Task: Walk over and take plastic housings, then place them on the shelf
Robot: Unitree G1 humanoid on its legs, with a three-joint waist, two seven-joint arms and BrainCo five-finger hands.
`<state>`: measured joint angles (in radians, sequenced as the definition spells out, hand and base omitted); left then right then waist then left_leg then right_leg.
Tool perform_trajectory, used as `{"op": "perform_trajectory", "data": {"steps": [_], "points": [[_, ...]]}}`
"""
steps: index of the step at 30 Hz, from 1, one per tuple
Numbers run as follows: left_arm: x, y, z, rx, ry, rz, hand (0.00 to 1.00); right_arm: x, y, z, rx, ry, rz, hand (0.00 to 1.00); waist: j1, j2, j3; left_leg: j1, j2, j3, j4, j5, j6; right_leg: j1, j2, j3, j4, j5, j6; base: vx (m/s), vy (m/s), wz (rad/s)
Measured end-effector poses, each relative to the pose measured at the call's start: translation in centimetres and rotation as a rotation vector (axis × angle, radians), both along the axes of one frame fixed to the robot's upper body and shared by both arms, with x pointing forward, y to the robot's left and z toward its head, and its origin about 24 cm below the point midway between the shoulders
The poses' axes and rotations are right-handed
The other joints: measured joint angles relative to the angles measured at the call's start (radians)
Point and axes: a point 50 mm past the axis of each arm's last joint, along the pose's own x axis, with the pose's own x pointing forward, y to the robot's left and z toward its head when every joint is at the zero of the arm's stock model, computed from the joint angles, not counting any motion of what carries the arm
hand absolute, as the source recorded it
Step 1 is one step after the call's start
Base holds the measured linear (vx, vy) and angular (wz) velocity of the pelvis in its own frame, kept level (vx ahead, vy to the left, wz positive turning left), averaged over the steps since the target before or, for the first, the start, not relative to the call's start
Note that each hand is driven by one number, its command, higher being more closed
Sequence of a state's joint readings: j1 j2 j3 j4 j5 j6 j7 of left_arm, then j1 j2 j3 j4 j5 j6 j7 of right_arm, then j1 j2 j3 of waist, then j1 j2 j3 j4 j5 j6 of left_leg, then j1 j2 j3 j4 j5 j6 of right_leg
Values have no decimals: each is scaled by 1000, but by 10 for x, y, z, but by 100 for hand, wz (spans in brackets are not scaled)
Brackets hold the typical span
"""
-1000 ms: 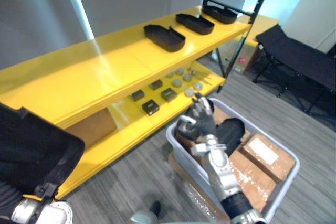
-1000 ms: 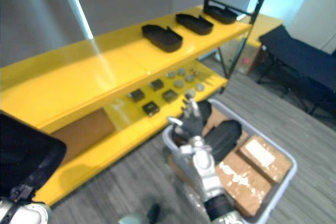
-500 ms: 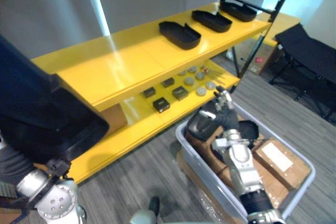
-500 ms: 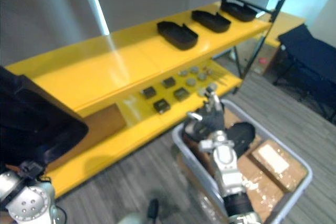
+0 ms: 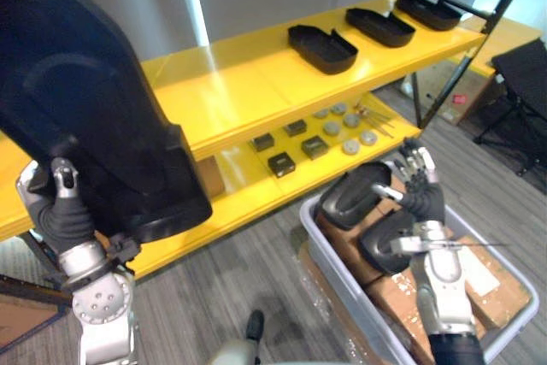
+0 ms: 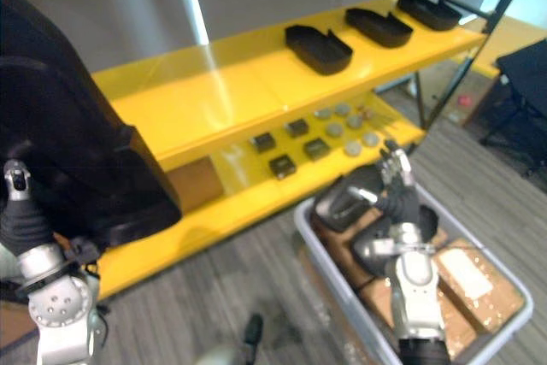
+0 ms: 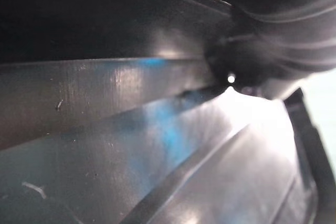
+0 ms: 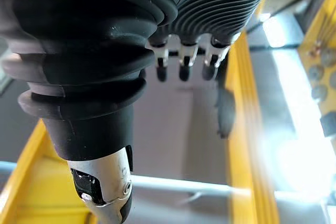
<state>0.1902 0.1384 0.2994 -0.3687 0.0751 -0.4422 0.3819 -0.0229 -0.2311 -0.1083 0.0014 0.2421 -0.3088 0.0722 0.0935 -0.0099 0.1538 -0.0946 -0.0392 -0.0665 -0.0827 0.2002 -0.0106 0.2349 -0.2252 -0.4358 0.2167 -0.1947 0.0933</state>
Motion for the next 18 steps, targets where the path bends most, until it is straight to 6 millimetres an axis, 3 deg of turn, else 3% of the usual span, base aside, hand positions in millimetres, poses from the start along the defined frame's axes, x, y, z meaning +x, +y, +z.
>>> {"op": "perform_trajectory", "data": {"steps": [3, 4, 6, 8, 12, 13, 14, 16, 17, 18], "points": [[-1, 0, -1, 0, 4, 3, 100, 0, 0, 2, 0, -11, -1, 0, -3, -2, 19, -23, -3, 12, 0, 3, -10, -7, -3, -1, -18, -65, 40, -124, -81, 1], [-3, -1, -3, -17, 3, 7, 100, -1, 0, 3, 0, -16, 0, 0, -13, 19, 41, -28, 9, 24, 0, 4, -18, -11, 3, -9, -16, -76, 50, -176, -66, 12], [-7, -2, -6, -37, 6, 19, 100, -2, 1, 2, 1, -24, 8, 0, -22, 20, 48, -33, 19, 63, 0, -8, -26, -9, -7, -28, -19, -80, 44, -137, 21, 17], [-11, -3, -2, -27, -9, 23, 100, -4, 3, 6, 14, -60, 7, 0, -20, 16, 49, -64, 14, 81, 80, -20, -11, -4, -18, -31, -14, -82, 48, -20, 34, 10], [-19, 2, 13, 13, -78, 63, 100, -5, 9, 9, 44, -107, 7, 0, -12, -39, 59, -87, -55, 72, 153, -90, 3, 20, -74, -60, 40, -92, 27, 84, 58, 27], [-19, 2, 12, 12, -76, 65, 100, -5, 8, 9, 44, -106, 6, 0, -13, -39, 59, -89, -59, 63, 163, -97, 11, 8, -81, -55, 84, -81, 13, 141, 96, 53], [-19, 3, 13, 28, -72, 70, 100, -5, 9, 9, 44, -109, 7, 0, -12, -34, 57, -78, -59, 41, 177, -110, 26, -46, -106, -39, 244, -36, -51, 145, 122, 41], [-21, 8, 16, 53, -77, 91, 100, -3, 12, 14, 42, -141, 22, 0, -2, -37, 57, -51, -58, 27, 187, -140, 35, -108, -134, 12, 404, 49, -85, 201, 121, 32], [-22, 13, 20, 62, -94, 115, 100, -1, 14, 19, 40, -176, 28, 0, 0, -38, 57, -12, -63, 0, 184, -165, 46, -160, -145, 83, 530, 186, -102, 243, 72, 35], [-21, 15, 23, 69, -108, 122, 100, 1, 15, 20, 40, -187, 31, 0, -1, -35, 58, 11, -62, -17, 177, -174, 54, -193, -140, 126, 601, 203, -97, 313, 61, 46]]}}
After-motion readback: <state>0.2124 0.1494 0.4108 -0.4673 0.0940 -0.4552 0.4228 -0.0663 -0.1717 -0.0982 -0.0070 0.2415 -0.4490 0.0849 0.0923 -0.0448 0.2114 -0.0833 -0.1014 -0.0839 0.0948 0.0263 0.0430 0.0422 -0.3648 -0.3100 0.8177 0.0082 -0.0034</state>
